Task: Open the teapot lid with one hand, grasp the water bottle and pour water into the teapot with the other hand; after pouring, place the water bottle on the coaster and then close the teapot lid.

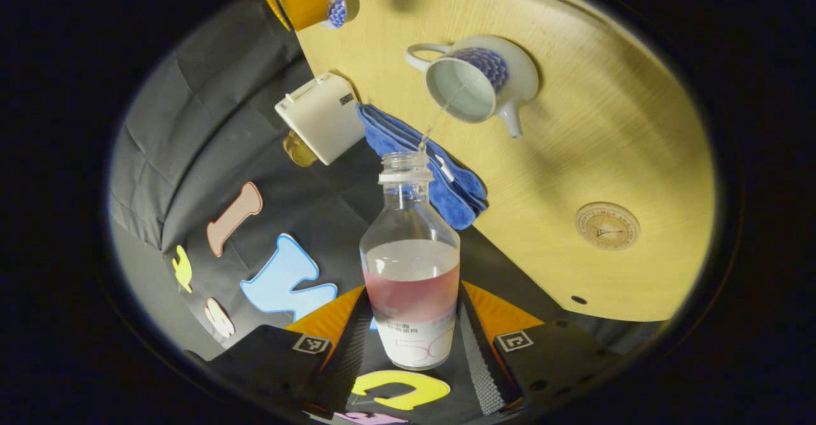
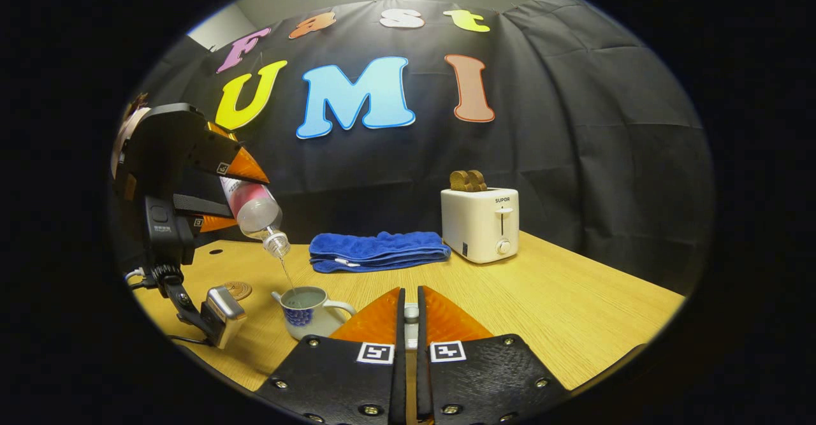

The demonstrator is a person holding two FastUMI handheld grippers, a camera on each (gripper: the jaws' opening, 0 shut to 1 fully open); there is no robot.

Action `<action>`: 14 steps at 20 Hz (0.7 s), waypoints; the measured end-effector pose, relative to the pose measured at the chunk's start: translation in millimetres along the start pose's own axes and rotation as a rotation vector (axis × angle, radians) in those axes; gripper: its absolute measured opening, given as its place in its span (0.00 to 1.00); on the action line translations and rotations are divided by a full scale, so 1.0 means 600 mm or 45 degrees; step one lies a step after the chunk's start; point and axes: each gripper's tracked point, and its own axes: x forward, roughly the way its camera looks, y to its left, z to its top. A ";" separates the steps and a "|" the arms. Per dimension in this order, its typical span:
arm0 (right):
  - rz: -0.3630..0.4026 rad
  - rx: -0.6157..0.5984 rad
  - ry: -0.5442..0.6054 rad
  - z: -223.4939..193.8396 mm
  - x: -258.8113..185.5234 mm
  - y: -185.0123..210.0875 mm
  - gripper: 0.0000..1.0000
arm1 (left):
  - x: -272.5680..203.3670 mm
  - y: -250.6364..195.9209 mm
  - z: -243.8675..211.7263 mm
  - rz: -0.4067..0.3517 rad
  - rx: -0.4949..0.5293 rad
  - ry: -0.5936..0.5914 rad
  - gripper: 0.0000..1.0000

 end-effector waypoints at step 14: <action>0.001 0.002 0.003 0.000 0.000 -0.001 0.06 | -0.003 0.022 -0.001 0.038 0.028 0.008 0.85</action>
